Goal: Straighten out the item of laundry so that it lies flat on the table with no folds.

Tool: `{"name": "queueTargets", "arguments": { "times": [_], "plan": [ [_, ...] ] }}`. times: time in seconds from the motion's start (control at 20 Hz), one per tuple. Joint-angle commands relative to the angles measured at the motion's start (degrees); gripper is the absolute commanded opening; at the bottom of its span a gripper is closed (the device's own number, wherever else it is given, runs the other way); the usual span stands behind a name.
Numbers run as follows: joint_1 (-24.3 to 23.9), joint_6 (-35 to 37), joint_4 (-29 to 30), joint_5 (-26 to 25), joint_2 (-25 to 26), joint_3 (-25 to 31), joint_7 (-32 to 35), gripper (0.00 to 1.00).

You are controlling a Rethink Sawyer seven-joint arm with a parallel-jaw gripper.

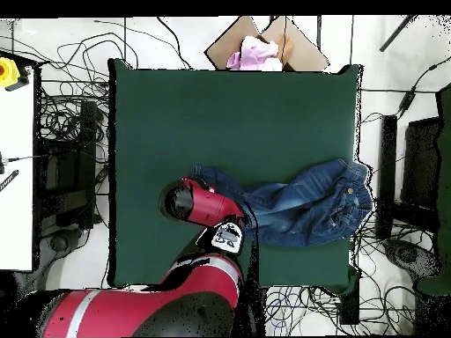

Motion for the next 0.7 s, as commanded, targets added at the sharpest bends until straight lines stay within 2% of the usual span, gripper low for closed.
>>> {"name": "queueTargets", "arguments": {
  "times": [0.05,0.6,0.65,0.7],
  "plan": [
    [-1.83,-2.64,-6.40,0.57,8.25,11.85,8.28,1.00],
    [-1.44,-0.24,-4.14,1.39,5.16,11.36,9.87,1.00],
    [-0.90,0.21,-4.28,1.61,5.08,10.73,10.05,0.00],
    [-1.10,0.58,-4.13,1.73,4.93,10.97,10.09,0.00]
  ]
}}
